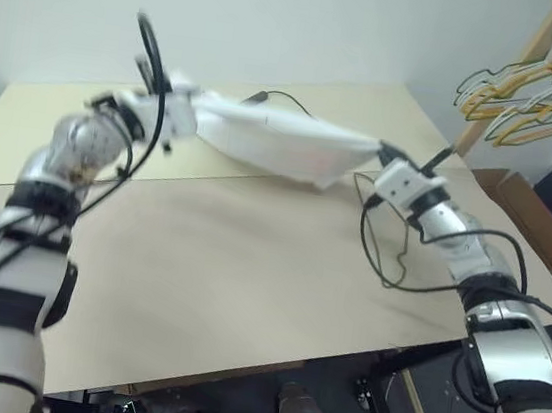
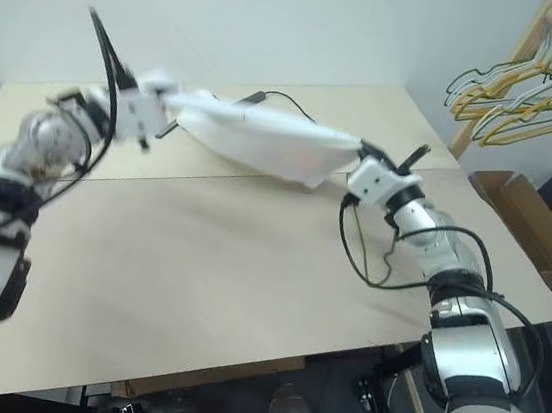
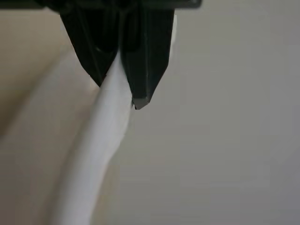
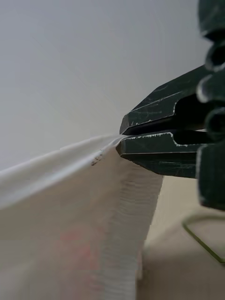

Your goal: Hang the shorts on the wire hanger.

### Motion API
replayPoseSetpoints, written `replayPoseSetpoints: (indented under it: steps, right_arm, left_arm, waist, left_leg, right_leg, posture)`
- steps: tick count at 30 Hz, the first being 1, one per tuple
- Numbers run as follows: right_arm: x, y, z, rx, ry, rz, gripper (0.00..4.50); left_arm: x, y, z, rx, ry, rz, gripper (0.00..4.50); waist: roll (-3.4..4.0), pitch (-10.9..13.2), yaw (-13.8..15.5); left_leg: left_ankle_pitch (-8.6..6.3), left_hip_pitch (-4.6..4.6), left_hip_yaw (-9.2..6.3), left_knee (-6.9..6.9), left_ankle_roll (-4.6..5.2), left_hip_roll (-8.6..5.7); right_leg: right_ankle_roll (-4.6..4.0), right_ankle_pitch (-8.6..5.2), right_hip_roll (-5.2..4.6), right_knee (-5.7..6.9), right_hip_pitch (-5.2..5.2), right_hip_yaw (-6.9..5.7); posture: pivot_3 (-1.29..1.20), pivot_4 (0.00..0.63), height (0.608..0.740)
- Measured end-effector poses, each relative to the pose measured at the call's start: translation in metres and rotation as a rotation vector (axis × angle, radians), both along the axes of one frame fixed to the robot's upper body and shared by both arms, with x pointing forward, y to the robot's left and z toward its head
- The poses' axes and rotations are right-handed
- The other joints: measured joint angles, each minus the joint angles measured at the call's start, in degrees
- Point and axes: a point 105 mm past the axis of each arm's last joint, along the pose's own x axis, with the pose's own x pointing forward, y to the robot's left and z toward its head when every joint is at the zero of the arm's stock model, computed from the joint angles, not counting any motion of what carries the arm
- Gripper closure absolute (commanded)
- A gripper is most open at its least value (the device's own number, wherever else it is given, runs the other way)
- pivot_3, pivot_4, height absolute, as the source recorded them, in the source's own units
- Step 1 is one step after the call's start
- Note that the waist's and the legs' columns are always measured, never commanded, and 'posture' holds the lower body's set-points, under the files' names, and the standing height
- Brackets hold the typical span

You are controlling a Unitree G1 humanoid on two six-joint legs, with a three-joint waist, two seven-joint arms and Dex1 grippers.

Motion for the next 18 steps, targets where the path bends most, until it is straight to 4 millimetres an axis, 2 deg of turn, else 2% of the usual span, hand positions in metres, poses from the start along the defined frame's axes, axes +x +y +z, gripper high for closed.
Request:
replayPoseSetpoints:
  steps: [1,4,7,9,10,14,18]
  right_arm:
    - [-0.008,0.003,-0.013,-0.053,0.038,0.053,4.5]
    - [-0.021,0.01,-0.034,-0.125,0.107,0.139,4.5]
    - [-0.03,0.017,-0.047,-0.2,0.125,0.203,4.5]
    - [-0.038,0.018,-0.056,-0.279,0.118,0.242,4.5]
    - [-0.041,0.021,-0.058,-0.302,0.105,0.262,4.5]
    - [-0.051,0.023,-0.073,-0.351,0.105,0.295,4.5]
    - [-0.058,0.021,-0.079,-0.378,0.086,0.305,4.5]
  left_arm:
    - [-0.019,0.005,-0.015,0.056,0.097,-0.04,4.49]
    - [-0.046,0.008,-0.021,0.126,0.232,-0.079,4.49]
    - [-0.068,0.015,-0.019,0.201,0.34,-0.066,4.49]
    - [-0.084,0.02,-0.028,0.267,0.435,-0.058,4.49]
    - [-0.095,0.022,-0.034,0.303,0.483,-0.06,4.49]
    - [-0.129,0.014,-0.057,0.328,0.636,-0.073,4.49]
    - [-0.152,0.006,-0.062,0.315,0.696,-0.049,4.49]
  waist:
    - [-0.02,0.01,-0.54]
    - [-0.01,0.02,-0.17]
    - [0.07,0.09,0.69]
    - [0.18,0.15,1.45]
    - [0.19,0.18,1.67]
    - [0.24,0.24,2.68]
    - [0.28,0.33,3.71]
  left_leg:
    - [-0.09,0.0,-0.07,0.01,0.16,0.01]
    - [-0.11,0.09,-0.13,0.29,0.2,-0.02]
    - [-0.29,1.08,-0.03,0.17,0.5,-0.04]
    - [-0.45,1.93,0.08,-0.08,0.72,-0.04]
    - [-0.54,2.08,0.09,-0.11,0.83,-0.02]
    - [-0.58,1.9,0.04,-0.09,0.83,0.01]
    - [-0.59,1.78,0.05,-0.05,0.84,0.01]
  right_leg:
    - [0.0,0.0,0.0,-0.02,-0.01,0.03]
    - [0.01,0.0,0.0,0.03,0.22,0.0]
    - [0.08,-0.04,0.01,-0.08,1.27,-0.06]
    - [0.16,-0.15,0.01,-0.7,2.12,-0.04]
    - [0.14,-0.22,0.03,-0.71,2.26,-0.01]
    - [0.14,-0.27,0.02,-0.64,2.12,0.03]
    - [0.14,-0.26,0.02,-0.66,2.06,0.03]
  posture:
    - [-0.1,0.075,0.74]
    - [-0.1,0.075,0.74]
    - [-0.1,0.075,0.74]
    - [-0.1,0.086,0.74]
    - [-0.1,0.086,0.74]
    - [-0.1,0.092,0.74]
    - [-0.09,0.104,0.74]
